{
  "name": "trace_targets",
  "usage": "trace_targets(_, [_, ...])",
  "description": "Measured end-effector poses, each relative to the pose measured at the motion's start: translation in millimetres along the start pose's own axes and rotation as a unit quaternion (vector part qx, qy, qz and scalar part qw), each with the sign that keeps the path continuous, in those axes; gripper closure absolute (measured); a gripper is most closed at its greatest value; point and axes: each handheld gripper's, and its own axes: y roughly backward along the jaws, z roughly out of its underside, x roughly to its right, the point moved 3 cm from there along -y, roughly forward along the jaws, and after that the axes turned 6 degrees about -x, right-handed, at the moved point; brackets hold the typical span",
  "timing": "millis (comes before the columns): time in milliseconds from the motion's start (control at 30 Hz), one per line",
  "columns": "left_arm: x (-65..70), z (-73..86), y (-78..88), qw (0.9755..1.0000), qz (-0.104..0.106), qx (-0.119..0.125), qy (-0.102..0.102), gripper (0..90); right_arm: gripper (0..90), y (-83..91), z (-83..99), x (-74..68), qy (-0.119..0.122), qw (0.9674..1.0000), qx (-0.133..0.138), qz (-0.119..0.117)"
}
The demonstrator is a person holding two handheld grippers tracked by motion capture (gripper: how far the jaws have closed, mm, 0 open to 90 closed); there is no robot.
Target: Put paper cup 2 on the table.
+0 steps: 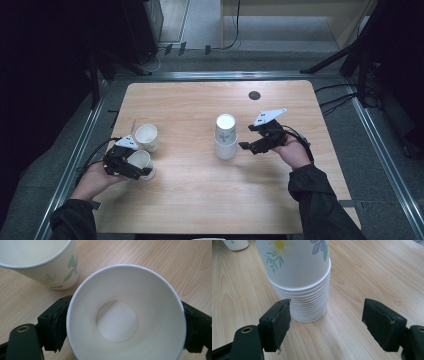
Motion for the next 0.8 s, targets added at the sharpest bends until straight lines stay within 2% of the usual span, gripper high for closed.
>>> trace_targets(400, [1.1,-1.6,4.4,1.0000,0.001,0.009,0.002,12.4,23.0,-0.3,0.1,-0.6,0.002,1.0000,-0.002,0.000])
trace_targets(600, [5.1,-6.2,9.9,0.9998,0.005,0.020,-0.007,11.7,23.0,-0.5,0.2,-0.8,0.005,1.0000,-0.004,0.000])
trace_targets(800, [7.3,-9.9,14.9,0.9995,-0.001,0.030,-0.014,10.4,23.0,-0.2,0.7,-1.0,0.007,1.0000,-0.006,0.001])
